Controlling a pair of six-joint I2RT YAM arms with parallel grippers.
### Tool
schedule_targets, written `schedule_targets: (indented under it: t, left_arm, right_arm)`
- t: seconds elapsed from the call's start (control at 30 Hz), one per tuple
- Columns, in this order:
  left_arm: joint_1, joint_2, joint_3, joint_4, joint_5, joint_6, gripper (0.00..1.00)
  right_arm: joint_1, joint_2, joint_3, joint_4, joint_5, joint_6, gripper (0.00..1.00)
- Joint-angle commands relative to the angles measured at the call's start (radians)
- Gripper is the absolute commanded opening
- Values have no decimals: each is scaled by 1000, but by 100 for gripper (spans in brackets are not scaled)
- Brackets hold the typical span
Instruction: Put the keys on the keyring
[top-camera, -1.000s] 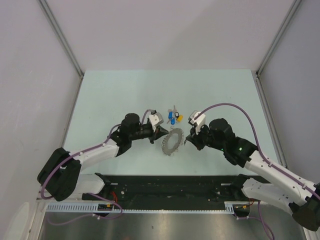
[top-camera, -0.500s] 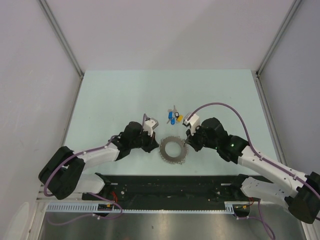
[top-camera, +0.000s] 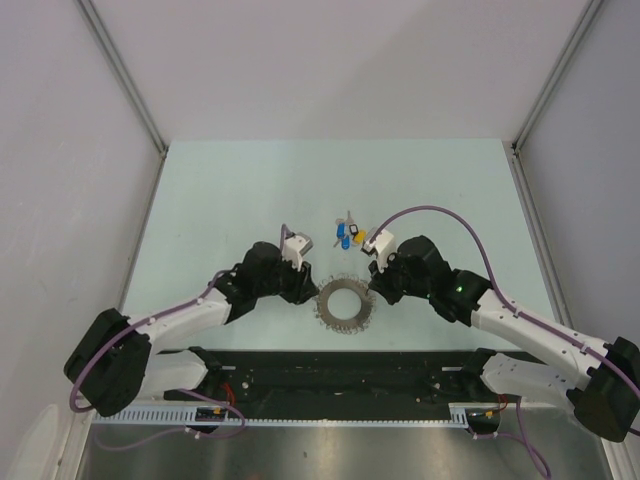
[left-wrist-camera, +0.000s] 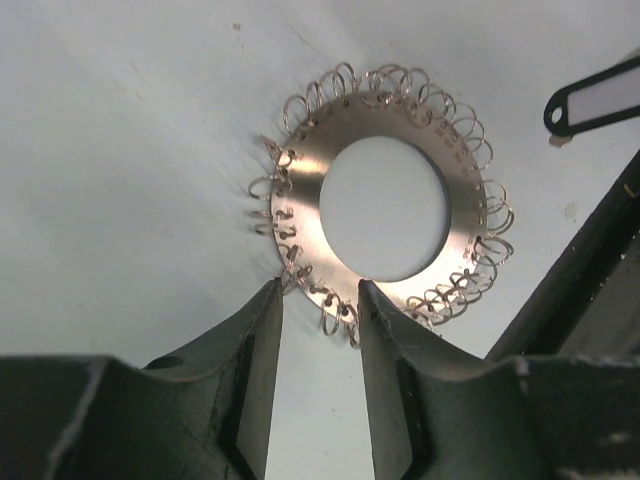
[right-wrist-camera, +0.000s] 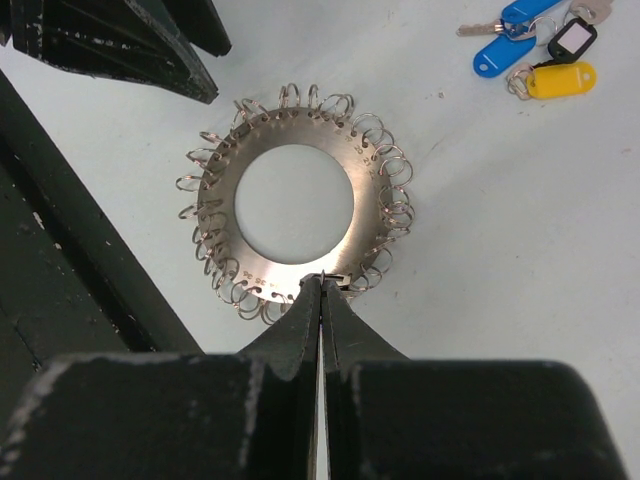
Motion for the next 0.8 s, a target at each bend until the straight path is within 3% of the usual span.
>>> schedule_targets:
  t: [0.0, 0.33, 0.77]
  left_arm:
    - [-3, 18, 107, -66, -27, 39, 41]
    - [-121, 152, 248, -226, -4, 71, 47]
    - [-158, 285, 326, -326, -53, 99, 57]
  right_arm:
    - [4, -6, 40, 18, 16, 10, 0]
    - [4, -14, 34, -2, 68, 6, 0]
    - [4, -12, 22, 1, 77, 6, 0]
